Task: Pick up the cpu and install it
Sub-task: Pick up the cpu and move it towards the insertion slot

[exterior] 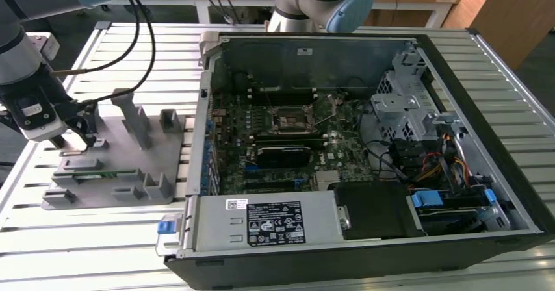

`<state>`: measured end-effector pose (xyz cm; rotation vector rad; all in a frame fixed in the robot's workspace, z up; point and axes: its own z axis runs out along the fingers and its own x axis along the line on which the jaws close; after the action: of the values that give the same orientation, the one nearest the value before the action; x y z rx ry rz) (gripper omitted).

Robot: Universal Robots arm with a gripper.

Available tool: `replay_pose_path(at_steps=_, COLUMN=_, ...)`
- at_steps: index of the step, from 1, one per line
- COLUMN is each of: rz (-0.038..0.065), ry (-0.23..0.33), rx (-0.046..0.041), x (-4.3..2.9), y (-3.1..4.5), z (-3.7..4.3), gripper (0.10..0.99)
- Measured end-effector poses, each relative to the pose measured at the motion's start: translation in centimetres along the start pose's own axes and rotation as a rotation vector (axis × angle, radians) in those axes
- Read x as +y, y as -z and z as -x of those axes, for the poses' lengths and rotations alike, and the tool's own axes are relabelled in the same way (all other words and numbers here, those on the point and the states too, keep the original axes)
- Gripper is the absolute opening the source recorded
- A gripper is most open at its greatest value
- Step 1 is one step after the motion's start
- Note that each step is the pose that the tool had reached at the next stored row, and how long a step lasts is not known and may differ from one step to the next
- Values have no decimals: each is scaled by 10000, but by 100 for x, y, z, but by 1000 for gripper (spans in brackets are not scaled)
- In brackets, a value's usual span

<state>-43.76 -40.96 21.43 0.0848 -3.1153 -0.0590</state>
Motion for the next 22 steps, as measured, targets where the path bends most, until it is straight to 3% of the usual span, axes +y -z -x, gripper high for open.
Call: replay_pose_path(at_steps=22, rz=1, ry=0, rx=-2, x=5, y=86, z=-2, gripper=541)
